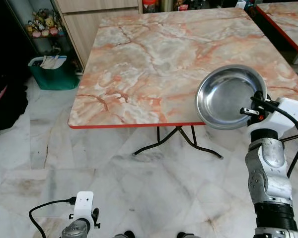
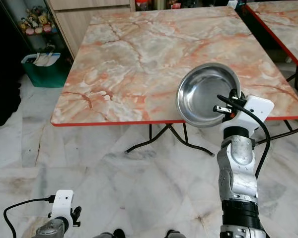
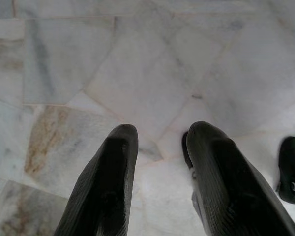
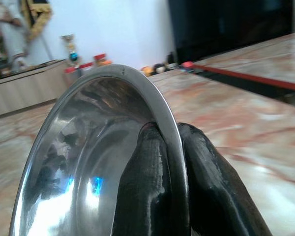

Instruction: Setting the table

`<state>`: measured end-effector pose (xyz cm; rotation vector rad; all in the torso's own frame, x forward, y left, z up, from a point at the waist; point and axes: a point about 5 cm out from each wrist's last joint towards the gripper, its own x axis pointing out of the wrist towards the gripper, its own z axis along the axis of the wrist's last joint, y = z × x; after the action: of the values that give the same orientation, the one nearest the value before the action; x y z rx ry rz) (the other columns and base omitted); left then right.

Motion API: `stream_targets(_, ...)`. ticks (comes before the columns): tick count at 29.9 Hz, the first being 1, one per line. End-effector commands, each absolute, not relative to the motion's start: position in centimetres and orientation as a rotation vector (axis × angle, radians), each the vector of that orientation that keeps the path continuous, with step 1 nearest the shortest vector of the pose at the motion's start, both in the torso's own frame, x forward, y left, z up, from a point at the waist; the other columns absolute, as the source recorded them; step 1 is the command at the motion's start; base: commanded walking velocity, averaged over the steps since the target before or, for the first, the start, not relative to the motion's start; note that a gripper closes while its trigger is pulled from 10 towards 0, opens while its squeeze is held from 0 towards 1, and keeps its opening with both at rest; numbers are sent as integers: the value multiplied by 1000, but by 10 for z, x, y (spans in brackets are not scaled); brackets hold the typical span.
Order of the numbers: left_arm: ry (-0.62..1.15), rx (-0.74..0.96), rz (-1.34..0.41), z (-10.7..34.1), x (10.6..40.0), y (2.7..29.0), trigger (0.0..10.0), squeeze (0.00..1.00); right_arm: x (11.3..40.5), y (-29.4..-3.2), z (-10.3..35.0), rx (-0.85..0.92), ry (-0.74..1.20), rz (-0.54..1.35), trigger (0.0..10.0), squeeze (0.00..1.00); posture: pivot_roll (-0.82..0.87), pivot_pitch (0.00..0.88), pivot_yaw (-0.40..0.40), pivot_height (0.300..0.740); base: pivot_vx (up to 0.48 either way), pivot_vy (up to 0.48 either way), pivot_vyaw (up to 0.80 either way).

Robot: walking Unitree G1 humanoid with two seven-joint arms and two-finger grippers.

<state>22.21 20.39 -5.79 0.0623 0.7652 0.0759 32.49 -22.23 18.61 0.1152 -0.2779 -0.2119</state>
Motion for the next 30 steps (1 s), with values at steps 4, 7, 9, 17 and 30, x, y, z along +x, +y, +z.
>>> stream_targets(4,774,58,86,-59,221,205,10000,0,326,-208,192,100,-305,-136,10000,0,-98,191,73,740,360,0,0)
stream_targets(7,769,58,82,-59,222,202,10000,0,325,-201,195,89,-328,-103,10000,0,-98,191,73,740,363,0,317)
stream_targets(9,769,58,82,-59,222,202,10000,0,325,-200,195,89,-328,-104,10000,0,-98,191,73,740,364,0,475)
stream_targets(17,760,57,77,-58,223,197,10000,0,325,-189,195,128,-311,-54,10000,0,-94,194,72,740,363,0,0)
stream_targets(30,737,56,79,-57,224,194,10000,0,309,-166,202,149,-275,33,10000,0,-104,205,74,740,28,0,0)
